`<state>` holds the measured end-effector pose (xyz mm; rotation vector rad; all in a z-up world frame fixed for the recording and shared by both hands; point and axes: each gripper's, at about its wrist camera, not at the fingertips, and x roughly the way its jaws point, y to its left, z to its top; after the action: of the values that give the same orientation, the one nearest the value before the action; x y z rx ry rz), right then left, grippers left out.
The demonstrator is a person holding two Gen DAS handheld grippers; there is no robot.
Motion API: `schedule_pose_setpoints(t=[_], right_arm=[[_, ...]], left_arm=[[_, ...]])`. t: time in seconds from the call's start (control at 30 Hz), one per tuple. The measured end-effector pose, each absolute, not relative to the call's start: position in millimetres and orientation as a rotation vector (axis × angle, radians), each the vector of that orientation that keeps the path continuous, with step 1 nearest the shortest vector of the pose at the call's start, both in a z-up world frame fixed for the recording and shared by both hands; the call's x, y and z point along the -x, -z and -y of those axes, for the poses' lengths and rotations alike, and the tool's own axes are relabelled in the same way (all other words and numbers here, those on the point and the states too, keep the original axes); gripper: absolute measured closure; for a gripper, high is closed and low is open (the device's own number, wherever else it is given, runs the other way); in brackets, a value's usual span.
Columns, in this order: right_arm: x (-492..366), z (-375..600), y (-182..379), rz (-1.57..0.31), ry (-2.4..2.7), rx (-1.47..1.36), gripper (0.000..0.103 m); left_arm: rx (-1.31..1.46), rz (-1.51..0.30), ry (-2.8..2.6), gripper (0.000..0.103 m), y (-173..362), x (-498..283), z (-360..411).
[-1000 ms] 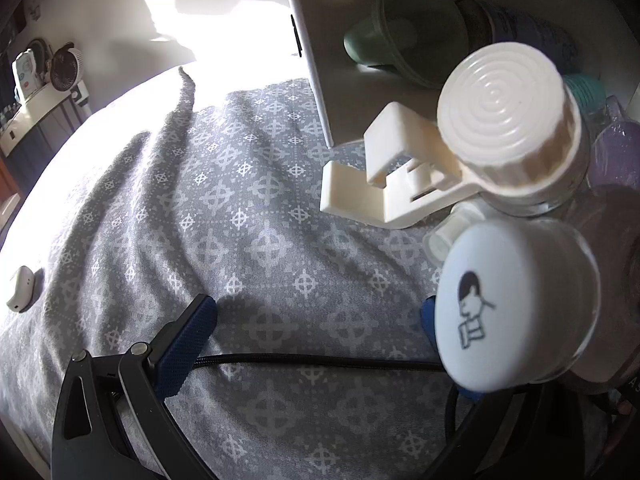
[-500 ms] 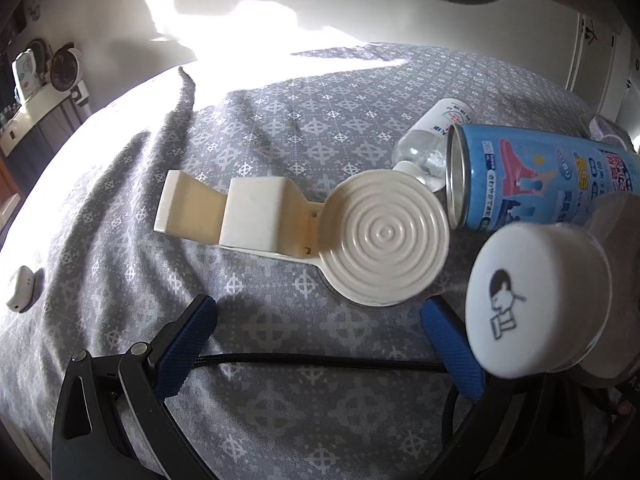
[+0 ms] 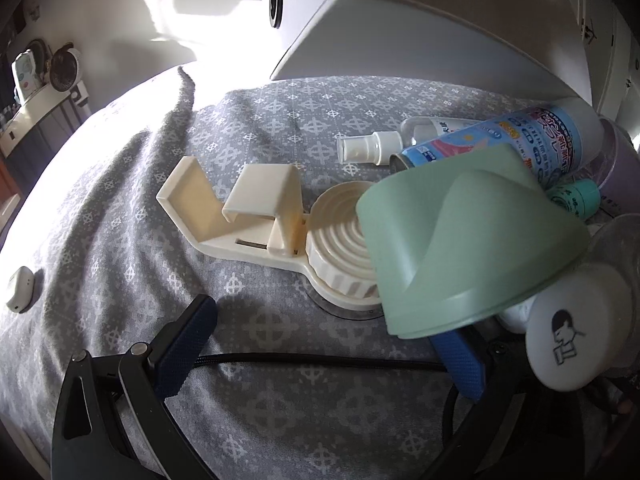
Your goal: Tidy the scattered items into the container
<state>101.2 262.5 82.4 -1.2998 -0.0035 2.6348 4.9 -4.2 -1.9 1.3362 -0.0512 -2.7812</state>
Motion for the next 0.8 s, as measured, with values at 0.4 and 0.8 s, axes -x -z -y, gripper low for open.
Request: schedule_pose_setpoints(t=[0.4,0.8], right_arm=[[-97.0,-259.8,-83.2,0.001,-2.635,1.302,0.000],[-92.9,-266.5,-81.9,0.003,-2.633,1.302,0.000]], left_arm=[[-1.341,0.049,2.780,0.000,-0.3,-9.1,-3.0],[-1.340,0.047,2.781,0.000,0.1,-14.7,-10.5]])
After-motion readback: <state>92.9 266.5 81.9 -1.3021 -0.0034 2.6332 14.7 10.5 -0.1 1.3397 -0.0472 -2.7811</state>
